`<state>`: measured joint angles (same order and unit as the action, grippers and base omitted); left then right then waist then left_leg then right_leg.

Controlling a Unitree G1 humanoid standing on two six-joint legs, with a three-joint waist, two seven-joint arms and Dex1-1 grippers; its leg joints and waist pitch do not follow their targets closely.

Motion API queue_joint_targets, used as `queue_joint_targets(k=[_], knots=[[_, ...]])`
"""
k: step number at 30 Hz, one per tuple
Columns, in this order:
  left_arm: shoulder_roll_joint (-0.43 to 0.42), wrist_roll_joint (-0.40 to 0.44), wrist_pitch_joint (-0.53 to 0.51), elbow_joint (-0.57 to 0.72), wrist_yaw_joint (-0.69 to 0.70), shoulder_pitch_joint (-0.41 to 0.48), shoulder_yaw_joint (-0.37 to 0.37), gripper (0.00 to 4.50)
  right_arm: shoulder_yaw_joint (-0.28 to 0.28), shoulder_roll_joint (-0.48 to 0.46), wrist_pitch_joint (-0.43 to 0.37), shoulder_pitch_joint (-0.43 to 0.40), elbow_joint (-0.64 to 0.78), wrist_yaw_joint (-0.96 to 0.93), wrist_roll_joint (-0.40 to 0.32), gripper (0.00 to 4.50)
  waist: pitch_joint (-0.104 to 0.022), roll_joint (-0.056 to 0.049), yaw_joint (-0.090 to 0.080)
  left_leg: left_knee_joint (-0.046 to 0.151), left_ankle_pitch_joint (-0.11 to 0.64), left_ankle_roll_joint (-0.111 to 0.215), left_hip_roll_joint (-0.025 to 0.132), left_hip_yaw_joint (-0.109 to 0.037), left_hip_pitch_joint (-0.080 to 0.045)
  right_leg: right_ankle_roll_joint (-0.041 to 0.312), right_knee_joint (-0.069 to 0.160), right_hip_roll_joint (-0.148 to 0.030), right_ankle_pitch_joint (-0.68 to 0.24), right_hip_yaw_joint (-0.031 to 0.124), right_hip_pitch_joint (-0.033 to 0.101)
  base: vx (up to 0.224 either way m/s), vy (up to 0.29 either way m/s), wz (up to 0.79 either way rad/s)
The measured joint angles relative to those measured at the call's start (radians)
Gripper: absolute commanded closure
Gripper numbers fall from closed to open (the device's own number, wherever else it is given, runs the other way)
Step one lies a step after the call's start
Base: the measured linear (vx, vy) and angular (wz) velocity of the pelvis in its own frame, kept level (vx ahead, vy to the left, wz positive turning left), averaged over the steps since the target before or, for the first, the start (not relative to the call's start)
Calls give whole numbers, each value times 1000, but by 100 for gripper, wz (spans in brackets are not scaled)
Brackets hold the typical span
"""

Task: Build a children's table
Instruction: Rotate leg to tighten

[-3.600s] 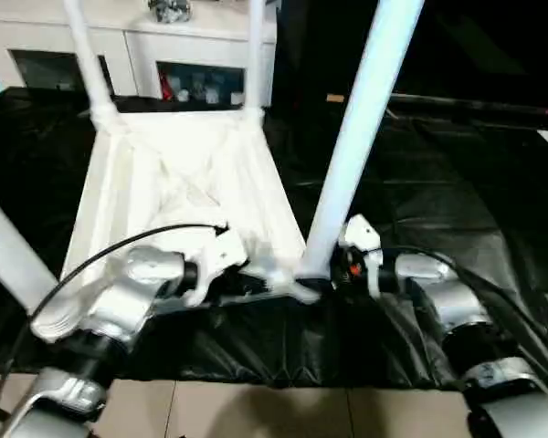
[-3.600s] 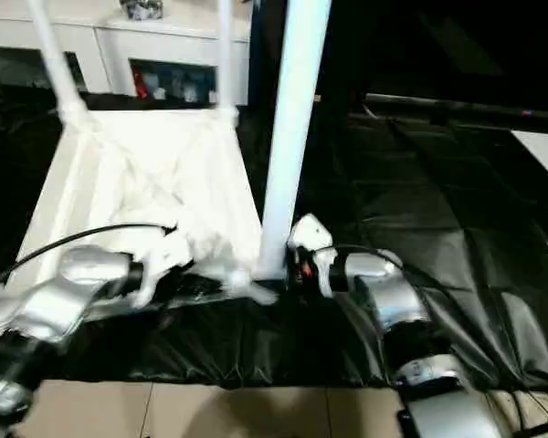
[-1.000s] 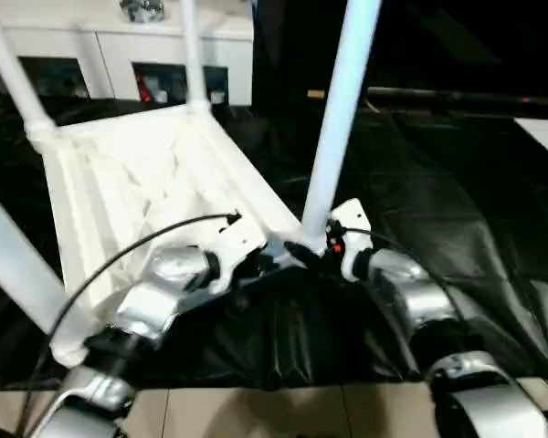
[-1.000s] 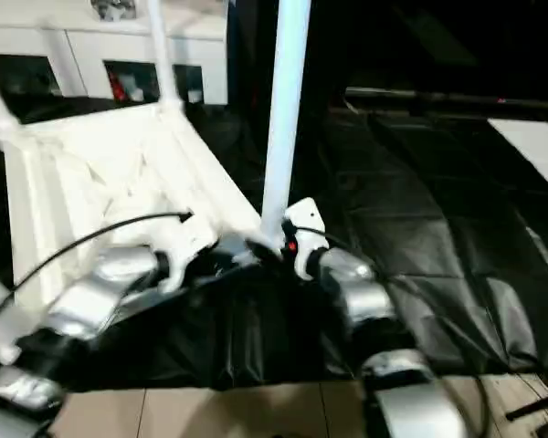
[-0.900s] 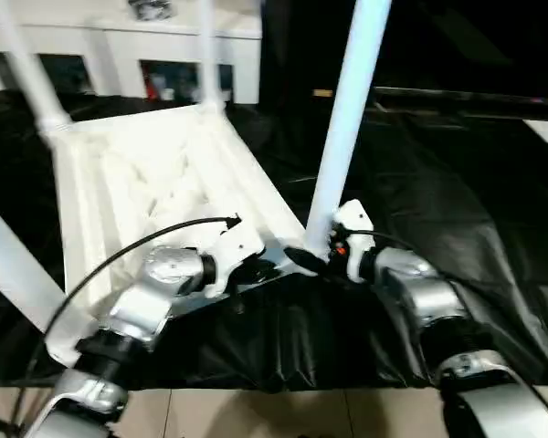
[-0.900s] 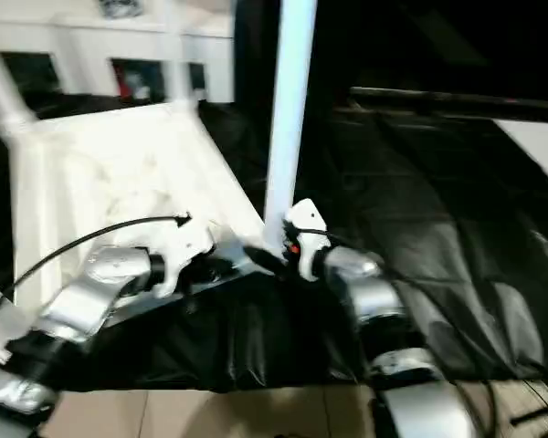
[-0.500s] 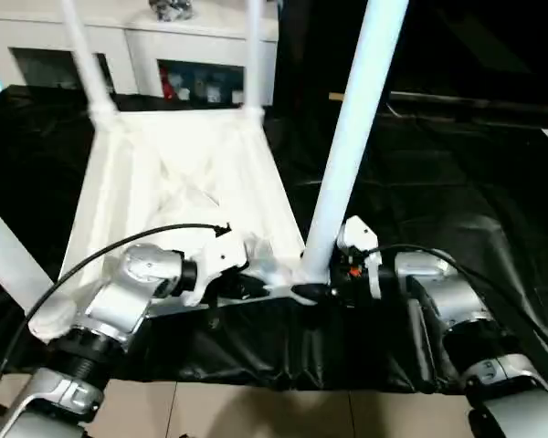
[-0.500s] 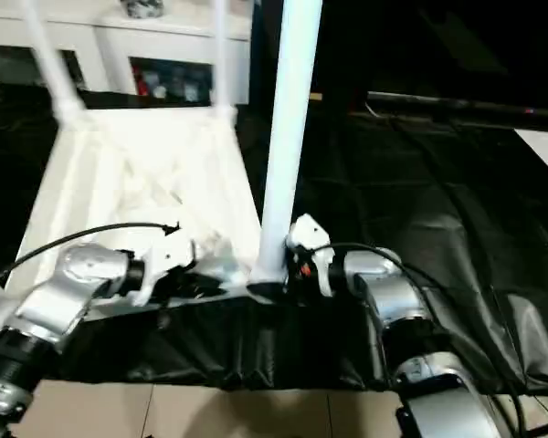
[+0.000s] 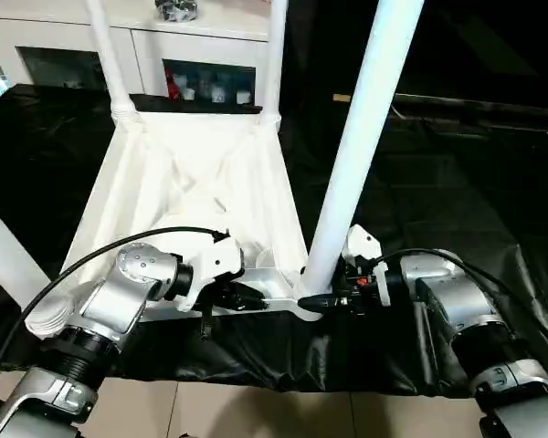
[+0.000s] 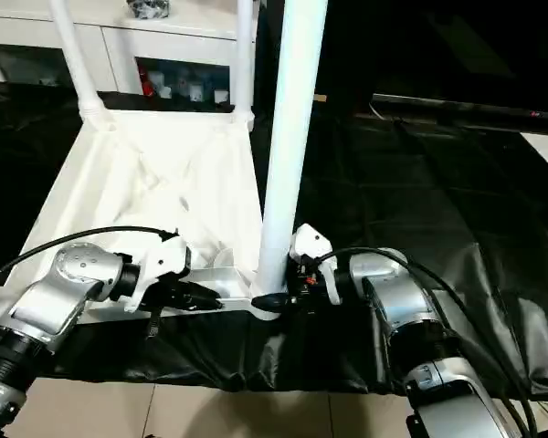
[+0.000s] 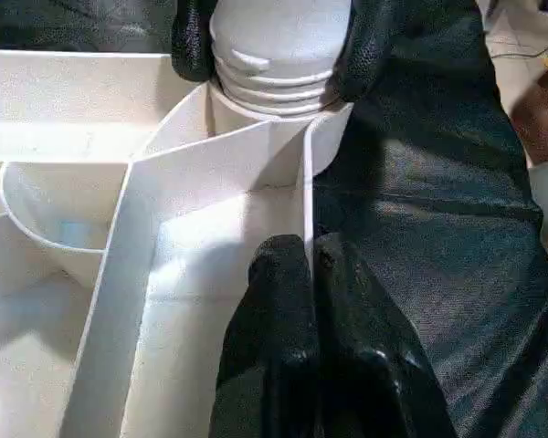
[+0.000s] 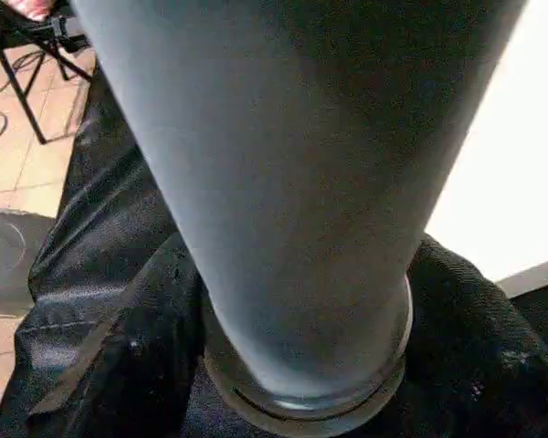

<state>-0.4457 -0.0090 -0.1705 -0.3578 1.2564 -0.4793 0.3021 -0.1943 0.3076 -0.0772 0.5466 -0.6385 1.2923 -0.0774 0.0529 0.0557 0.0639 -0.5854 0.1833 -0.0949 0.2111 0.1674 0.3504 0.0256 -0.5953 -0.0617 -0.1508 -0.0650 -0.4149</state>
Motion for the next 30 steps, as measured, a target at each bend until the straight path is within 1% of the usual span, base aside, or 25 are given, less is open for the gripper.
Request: queue_joint_targets(k=[2,4,5,7,11,14,16,17,18,21,22,23,26,28,30], knots=[[34,27,-3,-26,-80,-11,-14,450,45,-35,-3,0,-36,-107,1,178,-2,5,-4,-2,0,0,1,0,-1,-4,-1,0,-3,0,1,0,0,0],[71,65,-24,-55,-173,-34,-23,450,101,-97,-5,7,-81,-271,1,178,-3,11,-13,-3,0,0,1,0,-2,-5,-1,0,-3,0,1,0,0,0],[77,70,-29,-57,-190,-37,-23,450,109,-107,-4,9,-87,-304,1,178,-3,12,-17,-3,0,0,1,0,-2,-5,0,0,-3,-1,1,0,0,0],[112,89,-54,-62,-266,-39,-25,450,145,-155,-2,23,-127,-436,0,179,-3,14,-34,-4,0,0,1,-2,-1,-5,1,0,-3,-1,2,0,0,0],[192,138,-105,-80,-422,-61,-33,450,205,-247,6,79,-211,-706,1,180,-4,16,-50,-6,0,0,0,-6,0,-5,2,0,-3,-2,-1,0,0,0],[222,158,-124,-76,-474,-62,-33,450,226,-283,32,88,-230,-808,9,180,-4,16,-55,-5,0,-1,0,-5,0,-5,1,0,-3,-2,-2,0,0,0],[223,160,-127,-68,-475,-62,-33,450,226,-285,50,86,-231,-810,13,180,-4,16,-54,-2,0,-1,-1,-3,0,-4,1,0,-2,-2,-3,0,0,0],[223,160,-127,-67,-474,-62,-33,450,226,-284,55,85,-231,-807,13,124,-4,15,-54,-1,0,-1,-1,-2,1,-4,1,0,-2,-2,-3,0,0,0],[223,160,-127,-66,-473,-62,-33,450,226,-284,59,84,-231,-807,14,110,-4,15,-53,1,0,-1,-1,-2,1,-4,1,0,-2,-2,-3,0,0,0],[212,159,-127,-57,-451,-60,-33,450,226,-270,59,81,-226,-743,11,104,-4,15,-53,4,0,-1,-1,-2,0,-2,0,1,-1,-2,-4,0,0,0],[202,156,-119,-50,-433,-58,-31,450,214,-249,59,78,-219,-703,11,73,-4,15,-52,5,0,-1,-1,-2,1,-1,0,1,0,-2,-4,0,0,0],[194,151,-110,-48,-420,-54,-31,450,206,-238,60,73,-212,-676,11,65,-4,15,-51,6,0,-1,-1,-2,0,2,1,1,1,-2,-4,0,0,0],[165,135,-85,-27,-370,-38,-28,450,163,-201,71,70,-200,-582,20,63,-4,14,-49,8,1,-1,0,-2,1,3,1,1,1,-2,-6,0,0,0],[137,115,-73,-7,-308,-27,-17,450,133,-168,85,70,-195,-494,30,63,-4,14,-40,8,1,-2,0,-2,1,3,1,1,1,-3,-6,0,0,0],[118,108,-65,2,-276,-22,-15,450,122,-151,91,67,-188,-435,31,63,-4,15,-31,8,1,-2,0,-2,0,4,1,1,1,-2,-6,0,0,0]])
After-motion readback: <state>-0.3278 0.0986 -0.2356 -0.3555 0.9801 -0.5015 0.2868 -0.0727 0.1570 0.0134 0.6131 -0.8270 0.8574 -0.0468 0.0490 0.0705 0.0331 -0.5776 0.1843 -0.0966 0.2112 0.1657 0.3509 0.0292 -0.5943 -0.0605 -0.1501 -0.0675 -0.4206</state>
